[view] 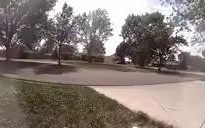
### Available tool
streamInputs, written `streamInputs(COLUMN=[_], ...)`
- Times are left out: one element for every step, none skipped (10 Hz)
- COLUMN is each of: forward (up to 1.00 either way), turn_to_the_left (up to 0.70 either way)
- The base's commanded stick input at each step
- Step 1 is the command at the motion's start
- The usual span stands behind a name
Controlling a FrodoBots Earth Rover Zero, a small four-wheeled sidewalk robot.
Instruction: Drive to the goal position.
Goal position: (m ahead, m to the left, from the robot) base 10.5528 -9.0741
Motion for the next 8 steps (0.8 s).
streamInputs(forward=[0.00, 0.00, 0.00, 0.00, 0.00, 0.00, 0.00, 0.00], turn_to_the_left=[-0.70, -0.70, -0.70, -0.70, -0.70, -0.70, -0.70, -0.70])
